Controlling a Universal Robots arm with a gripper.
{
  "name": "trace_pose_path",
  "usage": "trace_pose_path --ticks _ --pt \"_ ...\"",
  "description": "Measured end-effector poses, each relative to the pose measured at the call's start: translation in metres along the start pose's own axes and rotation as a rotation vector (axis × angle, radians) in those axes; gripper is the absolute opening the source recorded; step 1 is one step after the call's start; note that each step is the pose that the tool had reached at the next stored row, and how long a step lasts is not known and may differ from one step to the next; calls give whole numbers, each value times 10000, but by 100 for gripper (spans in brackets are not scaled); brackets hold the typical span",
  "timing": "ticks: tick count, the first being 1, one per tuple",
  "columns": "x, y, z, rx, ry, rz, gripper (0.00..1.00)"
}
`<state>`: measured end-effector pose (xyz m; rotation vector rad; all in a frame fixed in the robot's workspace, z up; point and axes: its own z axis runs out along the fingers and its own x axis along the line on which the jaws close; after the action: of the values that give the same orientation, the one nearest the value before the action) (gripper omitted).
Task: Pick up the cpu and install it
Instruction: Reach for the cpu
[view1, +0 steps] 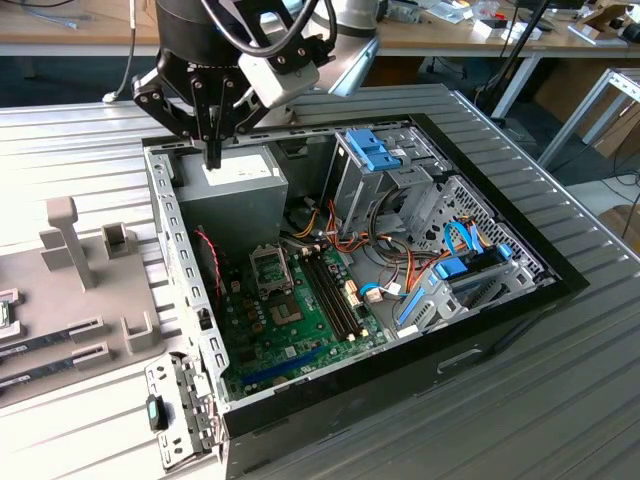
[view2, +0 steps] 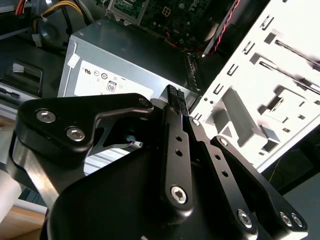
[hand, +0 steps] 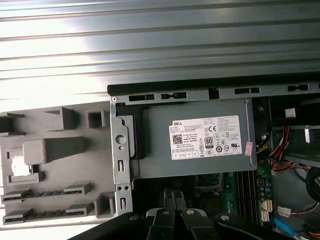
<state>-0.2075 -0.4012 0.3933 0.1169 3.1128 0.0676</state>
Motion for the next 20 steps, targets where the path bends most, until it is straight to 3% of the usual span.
trace_pose_path --ticks 20 --pt "120 -9 -3 -1 -1 -1 11"
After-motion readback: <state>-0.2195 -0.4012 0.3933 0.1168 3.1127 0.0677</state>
